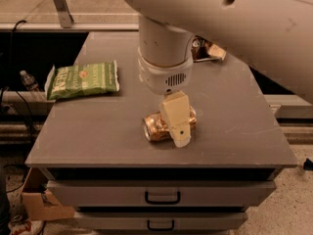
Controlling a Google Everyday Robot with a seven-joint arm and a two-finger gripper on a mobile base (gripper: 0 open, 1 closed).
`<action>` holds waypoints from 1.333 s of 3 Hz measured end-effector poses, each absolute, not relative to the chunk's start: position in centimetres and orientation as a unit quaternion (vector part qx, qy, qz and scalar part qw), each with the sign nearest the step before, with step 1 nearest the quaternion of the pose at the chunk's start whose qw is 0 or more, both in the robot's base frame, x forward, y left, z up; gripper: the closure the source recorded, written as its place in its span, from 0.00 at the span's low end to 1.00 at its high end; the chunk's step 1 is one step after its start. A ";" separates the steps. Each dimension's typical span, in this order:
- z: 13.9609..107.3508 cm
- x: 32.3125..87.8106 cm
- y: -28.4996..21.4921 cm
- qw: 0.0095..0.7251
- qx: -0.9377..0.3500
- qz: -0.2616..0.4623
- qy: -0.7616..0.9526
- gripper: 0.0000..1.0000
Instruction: Place orange can upright
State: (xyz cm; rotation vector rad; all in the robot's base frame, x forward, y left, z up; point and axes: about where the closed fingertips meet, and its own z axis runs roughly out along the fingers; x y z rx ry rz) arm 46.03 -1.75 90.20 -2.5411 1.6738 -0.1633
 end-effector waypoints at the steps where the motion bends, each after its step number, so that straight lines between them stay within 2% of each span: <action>1: 89.0 46.3 -0.7 0.052 -0.837 -0.061 0.542 0.00; 4: 85.2 47.0 0.1 0.045 -0.844 -0.066 0.531 0.00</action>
Offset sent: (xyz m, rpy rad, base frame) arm 0.0090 0.0216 -0.0497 -0.0242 -0.0436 0.0466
